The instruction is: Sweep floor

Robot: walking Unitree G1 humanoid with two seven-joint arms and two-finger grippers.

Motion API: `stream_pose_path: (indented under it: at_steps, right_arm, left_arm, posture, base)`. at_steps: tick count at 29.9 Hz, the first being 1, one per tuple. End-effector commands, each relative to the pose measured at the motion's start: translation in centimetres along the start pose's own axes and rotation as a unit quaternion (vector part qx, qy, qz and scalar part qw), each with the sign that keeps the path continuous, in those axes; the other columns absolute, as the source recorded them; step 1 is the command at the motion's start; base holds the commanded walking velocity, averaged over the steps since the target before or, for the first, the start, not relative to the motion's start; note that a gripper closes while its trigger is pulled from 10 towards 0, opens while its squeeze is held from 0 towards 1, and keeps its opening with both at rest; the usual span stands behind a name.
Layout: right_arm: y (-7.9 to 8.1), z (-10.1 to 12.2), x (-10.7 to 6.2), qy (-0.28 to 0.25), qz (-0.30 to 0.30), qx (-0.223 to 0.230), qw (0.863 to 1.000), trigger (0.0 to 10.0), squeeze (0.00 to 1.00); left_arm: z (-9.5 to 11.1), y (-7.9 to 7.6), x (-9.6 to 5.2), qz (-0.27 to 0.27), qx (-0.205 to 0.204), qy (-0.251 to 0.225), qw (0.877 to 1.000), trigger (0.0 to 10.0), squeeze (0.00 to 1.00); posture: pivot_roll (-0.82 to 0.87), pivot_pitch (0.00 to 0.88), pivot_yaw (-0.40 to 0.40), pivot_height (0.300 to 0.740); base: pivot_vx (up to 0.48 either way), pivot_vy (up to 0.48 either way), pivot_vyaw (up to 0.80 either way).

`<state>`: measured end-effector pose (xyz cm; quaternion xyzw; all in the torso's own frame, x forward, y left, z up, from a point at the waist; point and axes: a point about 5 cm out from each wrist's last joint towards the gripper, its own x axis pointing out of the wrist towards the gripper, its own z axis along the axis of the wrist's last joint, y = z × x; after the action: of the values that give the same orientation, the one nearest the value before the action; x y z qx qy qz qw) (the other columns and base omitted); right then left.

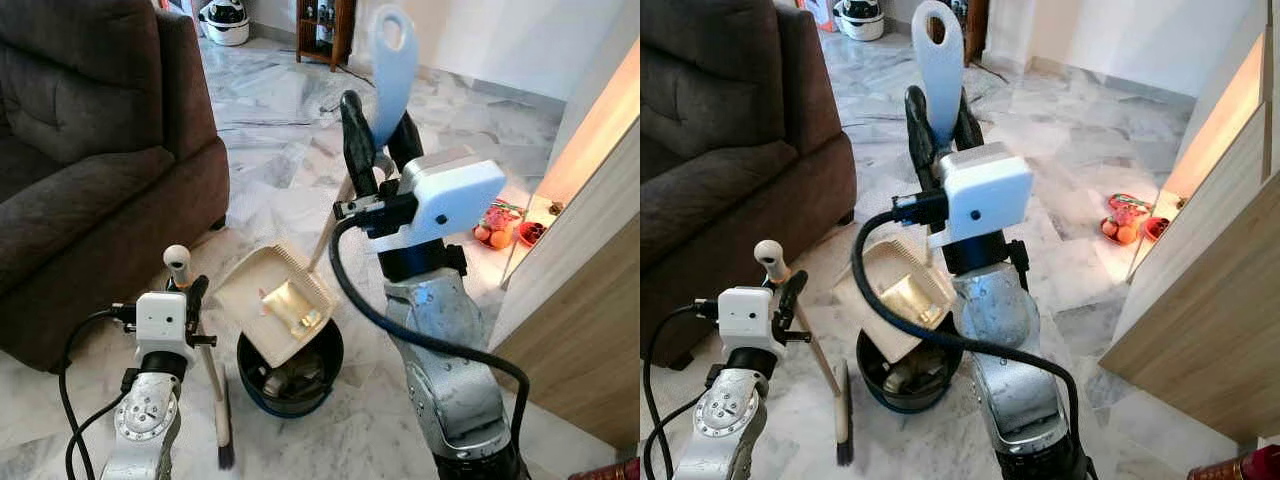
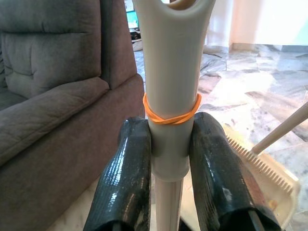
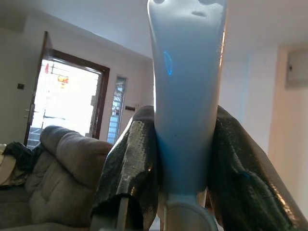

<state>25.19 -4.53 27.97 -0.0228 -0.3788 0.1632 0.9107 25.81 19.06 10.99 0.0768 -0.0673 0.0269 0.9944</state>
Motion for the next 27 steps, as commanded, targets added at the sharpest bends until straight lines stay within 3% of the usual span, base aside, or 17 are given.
stream_pose_path:
  at_steps: [1, 9, 17, 27]
  right_arm:
    - [0.6, 2.5, 0.2, -0.07, 0.016, -0.006, 0.997, 10.0, 0.0]
    - [1.2, 2.8, 0.2, -0.076, 0.028, 0.004, 0.997, 10.0, 0.0]
    - [1.9, 3.1, 0.0, -0.09, 0.055, -0.02, 0.994, 10.0, 0.0]
    - [1.9, 3.0, 0.0, -0.088, 0.056, -0.021, 0.994, 10.0, 0.0]
  left_arm:
    - [0.5, -0.3, 0.3, -0.005, 0.007, -0.012, 1.0, 10.0, 0.0]
    - [0.5, -0.5, 0.4, -0.008, 0.008, -0.015, 1.0, 10.0, 0.0]
    - [0.5, -0.6, 0.5, -0.01, 0.008, -0.015, 1.0, 10.0, 0.0]
    - [0.6, -0.7, 0.5, -0.011, 0.007, -0.016, 1.0, 10.0, 0.0]
  posture:
    - [0.14, 0.109, -0.027, 0.74]
    - [0.14, 0.105, -0.027, 0.74]
    - [0.14, 0.099, -0.027, 0.74]
    - [0.14, 0.101, -0.028, 0.74]
  base:
    - [0.0, 0.0, 0.0]
    - [0.0, 0.0, 0.0]
    - [0.0, 0.0, 0.0]
    - [0.0, 0.0, 0.0]
